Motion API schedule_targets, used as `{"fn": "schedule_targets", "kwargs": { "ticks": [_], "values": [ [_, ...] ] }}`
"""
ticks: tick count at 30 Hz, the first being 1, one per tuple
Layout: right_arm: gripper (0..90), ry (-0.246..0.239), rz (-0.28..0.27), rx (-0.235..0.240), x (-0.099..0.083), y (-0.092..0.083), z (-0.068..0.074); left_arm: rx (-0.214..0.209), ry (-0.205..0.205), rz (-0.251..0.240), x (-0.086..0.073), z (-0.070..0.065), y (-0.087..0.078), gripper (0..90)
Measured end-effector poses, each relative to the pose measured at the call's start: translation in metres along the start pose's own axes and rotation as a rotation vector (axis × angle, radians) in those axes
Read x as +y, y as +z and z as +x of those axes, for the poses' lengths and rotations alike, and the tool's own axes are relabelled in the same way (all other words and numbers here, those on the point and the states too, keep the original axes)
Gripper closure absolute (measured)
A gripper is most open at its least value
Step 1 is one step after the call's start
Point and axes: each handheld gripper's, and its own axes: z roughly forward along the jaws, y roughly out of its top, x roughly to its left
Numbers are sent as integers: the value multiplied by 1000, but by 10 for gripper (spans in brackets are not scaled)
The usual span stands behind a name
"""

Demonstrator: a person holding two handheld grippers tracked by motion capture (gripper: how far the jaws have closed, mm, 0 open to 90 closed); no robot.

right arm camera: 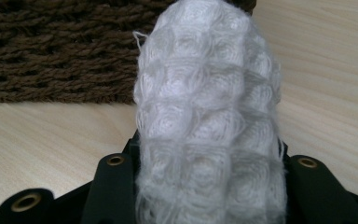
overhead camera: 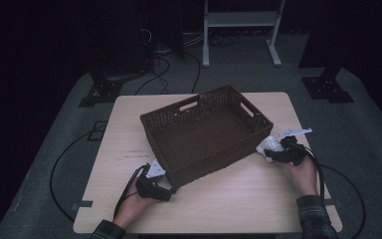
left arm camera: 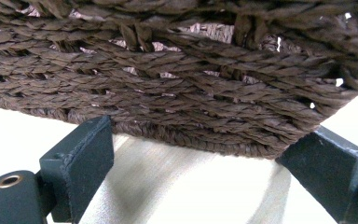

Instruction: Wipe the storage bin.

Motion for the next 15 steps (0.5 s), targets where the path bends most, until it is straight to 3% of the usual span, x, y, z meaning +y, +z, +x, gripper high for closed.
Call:
{"fn": "schedule_targets", "kwargs": {
  "ticks": [6,15],
  "values": [
    [536,-25,42,-13,-4,7,2,0,0,0,0,0,0,92],
    [538,-33,38,-15,-2,4,6,0,0,0,0,0,0,92]
  ]
}}
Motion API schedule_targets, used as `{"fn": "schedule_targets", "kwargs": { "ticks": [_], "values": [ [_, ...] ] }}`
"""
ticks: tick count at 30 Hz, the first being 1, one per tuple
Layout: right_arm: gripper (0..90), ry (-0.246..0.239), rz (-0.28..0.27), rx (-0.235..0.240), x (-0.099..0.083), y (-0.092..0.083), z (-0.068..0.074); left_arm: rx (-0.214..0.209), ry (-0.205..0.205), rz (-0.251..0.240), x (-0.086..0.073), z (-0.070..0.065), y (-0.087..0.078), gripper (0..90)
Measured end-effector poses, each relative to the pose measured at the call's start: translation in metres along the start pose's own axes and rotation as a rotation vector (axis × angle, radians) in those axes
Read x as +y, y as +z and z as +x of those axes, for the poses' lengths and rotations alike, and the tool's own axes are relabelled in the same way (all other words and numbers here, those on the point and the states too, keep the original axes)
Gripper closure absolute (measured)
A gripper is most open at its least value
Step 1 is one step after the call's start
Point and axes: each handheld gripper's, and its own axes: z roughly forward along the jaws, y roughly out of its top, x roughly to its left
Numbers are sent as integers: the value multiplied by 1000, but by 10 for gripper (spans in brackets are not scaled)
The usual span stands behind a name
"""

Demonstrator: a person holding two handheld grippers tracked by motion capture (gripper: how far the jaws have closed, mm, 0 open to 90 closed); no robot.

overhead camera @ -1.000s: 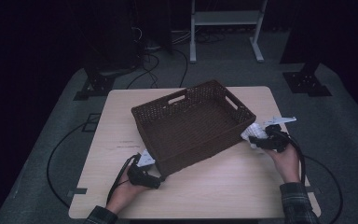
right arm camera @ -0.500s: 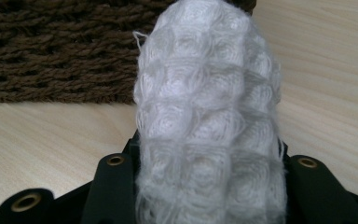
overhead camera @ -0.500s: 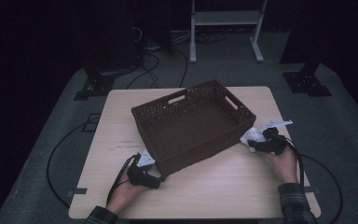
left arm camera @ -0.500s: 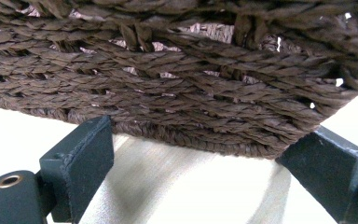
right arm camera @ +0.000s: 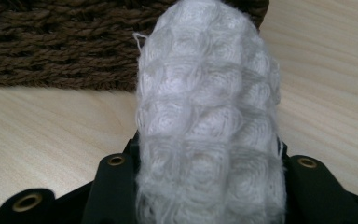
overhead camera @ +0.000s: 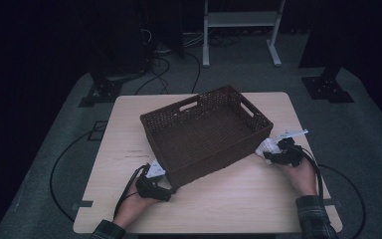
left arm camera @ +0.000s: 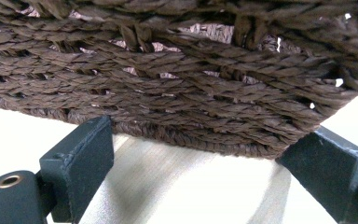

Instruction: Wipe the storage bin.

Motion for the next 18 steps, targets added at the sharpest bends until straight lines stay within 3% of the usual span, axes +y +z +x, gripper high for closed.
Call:
{"fn": "schedule_targets", "kwargs": {
  "ticks": [18],
  "values": [
    [538,-33,-100,11,16,-29,10,0,0,0,0,0,0,92]
  ]
}}
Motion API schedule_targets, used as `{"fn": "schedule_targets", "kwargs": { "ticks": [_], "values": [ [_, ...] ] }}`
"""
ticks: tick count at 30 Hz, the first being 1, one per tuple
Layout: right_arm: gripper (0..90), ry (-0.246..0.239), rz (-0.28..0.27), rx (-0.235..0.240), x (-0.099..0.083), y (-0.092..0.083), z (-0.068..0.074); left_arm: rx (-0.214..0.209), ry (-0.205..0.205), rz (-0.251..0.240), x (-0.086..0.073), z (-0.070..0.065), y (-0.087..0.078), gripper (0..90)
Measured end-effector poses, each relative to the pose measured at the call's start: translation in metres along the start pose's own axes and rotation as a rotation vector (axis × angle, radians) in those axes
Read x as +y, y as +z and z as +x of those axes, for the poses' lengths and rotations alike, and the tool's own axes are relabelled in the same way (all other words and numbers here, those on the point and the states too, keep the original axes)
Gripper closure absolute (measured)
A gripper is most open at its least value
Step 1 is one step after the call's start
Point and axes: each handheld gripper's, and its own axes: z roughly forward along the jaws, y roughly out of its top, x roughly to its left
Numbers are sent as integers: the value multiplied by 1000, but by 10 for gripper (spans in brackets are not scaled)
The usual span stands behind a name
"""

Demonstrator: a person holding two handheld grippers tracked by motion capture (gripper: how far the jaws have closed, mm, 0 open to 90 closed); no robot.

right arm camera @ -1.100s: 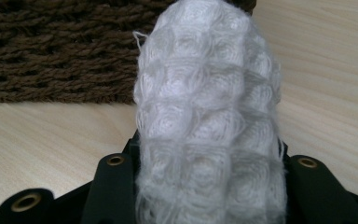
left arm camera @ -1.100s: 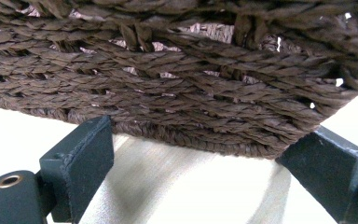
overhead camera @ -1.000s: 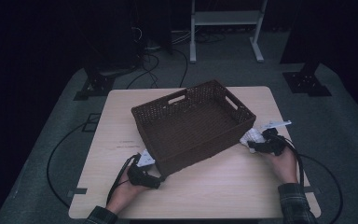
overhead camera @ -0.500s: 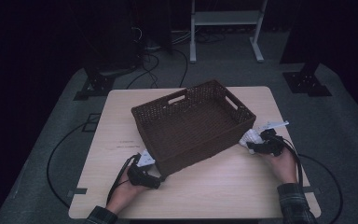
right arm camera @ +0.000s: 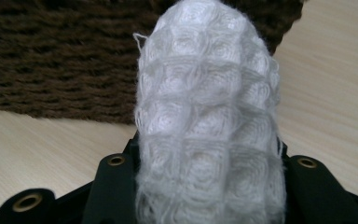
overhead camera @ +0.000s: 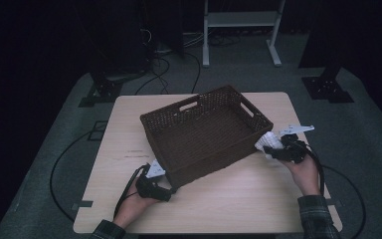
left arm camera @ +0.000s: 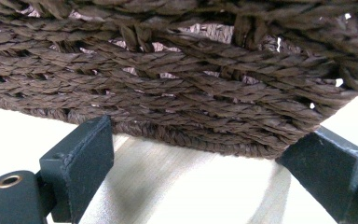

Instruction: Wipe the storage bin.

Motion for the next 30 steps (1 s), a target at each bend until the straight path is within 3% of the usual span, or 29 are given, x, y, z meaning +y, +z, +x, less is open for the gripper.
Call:
{"fn": "schedule_targets", "kwargs": {
  "ticks": [15,30],
  "values": [
    [539,-30,-94,12,18,-27,11,-1,-3,-1,0,0,0,92],
    [539,-25,-39,21,12,-11,11,0,0,0,0,0,0,92]
  ]
}}
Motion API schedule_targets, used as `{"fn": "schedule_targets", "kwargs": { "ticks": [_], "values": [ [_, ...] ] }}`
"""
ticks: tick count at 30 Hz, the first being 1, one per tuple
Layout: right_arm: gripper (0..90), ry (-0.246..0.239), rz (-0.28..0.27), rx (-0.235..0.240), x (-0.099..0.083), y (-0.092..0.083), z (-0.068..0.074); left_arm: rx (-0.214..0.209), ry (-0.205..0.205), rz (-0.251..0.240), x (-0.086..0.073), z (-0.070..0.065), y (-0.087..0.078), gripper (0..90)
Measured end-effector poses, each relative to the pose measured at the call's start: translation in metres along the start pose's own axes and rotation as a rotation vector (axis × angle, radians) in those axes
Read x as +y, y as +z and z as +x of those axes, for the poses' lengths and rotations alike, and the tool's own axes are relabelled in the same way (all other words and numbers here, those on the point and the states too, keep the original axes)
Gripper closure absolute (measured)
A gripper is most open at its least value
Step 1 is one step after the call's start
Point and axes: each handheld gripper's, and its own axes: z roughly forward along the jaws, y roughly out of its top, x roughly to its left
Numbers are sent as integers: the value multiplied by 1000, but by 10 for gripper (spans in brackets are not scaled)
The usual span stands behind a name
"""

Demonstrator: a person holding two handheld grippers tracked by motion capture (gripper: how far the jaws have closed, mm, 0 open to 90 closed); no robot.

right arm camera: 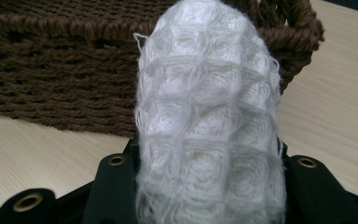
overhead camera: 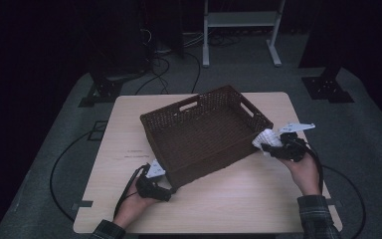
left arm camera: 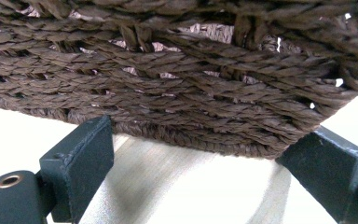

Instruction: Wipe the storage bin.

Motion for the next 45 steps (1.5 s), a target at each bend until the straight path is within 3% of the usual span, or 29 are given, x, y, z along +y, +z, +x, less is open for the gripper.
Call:
{"fn": "schedule_targets", "kwargs": {
  "ticks": [24,37,45],
  "values": [
    [539,12,101,14,-23,31,-4,0,0,0,0,0,0,92],
    [539,4,148,17,-33,45,1,0,0,1,0,0,0,92],
    [538,-22,147,2,-27,40,7,0,0,0,0,0,0,92]
  ]
}}
